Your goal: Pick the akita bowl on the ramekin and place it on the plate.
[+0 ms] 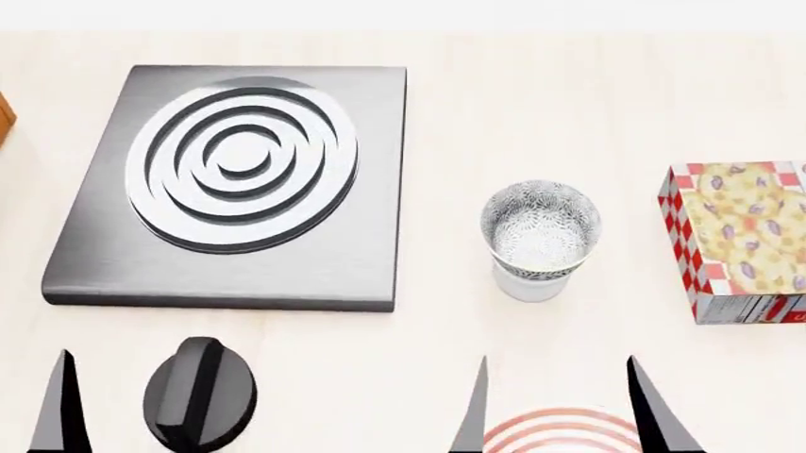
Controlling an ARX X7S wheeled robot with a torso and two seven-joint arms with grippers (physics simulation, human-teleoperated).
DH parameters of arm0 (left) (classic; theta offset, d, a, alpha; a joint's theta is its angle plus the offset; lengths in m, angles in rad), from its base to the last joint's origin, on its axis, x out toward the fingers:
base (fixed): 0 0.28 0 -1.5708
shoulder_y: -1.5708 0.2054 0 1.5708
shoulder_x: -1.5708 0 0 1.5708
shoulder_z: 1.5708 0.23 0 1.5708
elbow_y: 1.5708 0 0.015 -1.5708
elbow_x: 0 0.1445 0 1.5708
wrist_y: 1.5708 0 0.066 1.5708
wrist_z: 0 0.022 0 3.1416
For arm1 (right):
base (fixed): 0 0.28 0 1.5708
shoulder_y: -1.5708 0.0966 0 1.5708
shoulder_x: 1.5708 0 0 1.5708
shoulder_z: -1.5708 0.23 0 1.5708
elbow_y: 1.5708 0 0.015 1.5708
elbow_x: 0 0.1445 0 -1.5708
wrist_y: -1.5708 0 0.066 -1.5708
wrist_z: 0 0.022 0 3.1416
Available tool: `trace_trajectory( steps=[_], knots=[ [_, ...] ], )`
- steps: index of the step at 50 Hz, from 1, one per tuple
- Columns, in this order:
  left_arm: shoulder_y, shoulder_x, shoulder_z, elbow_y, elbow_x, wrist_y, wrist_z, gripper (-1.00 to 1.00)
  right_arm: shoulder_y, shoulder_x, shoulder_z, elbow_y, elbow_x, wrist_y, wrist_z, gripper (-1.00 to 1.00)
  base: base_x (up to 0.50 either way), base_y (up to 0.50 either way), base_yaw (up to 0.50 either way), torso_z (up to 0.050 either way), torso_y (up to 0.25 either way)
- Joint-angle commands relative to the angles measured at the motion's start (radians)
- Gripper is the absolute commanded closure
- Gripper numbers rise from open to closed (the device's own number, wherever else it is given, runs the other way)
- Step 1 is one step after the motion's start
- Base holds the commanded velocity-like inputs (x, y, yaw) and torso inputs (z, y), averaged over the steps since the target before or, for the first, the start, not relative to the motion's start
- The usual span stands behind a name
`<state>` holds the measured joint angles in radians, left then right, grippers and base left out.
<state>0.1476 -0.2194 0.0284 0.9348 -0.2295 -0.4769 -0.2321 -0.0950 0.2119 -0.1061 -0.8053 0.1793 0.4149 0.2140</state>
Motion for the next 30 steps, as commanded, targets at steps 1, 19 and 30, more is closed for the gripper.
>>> trace_trajectory(
  steps=[1, 19, 30],
  knots=[
    [-0.011, -0.005, 0.005, -0.001, -0.005, -0.017, -0.018, -1.00, -0.001, 0.007, -0.003, 0.001, 0.005, -0.003, 0.008, -1.00, 0.00, 0.00, 0.00, 0.000, 0.000],
    [-0.002, -0.017, 0.014, 0.006, -0.002, -0.014, -0.044, -1.00, 0.000, 0.017, -0.012, 0.005, 0.010, -0.006, 0.019, -1.00, 0.00, 0.00, 0.00, 0.000, -0.036],
    [0.000, -0.020, 0.012, 0.006, -0.020, -0.013, -0.050, -1.00, -0.005, 0.024, -0.016, 0.004, 0.014, -0.020, 0.023, -1.00, 0.00, 0.00, 0.00, 0.000, 0.000]
  ],
)
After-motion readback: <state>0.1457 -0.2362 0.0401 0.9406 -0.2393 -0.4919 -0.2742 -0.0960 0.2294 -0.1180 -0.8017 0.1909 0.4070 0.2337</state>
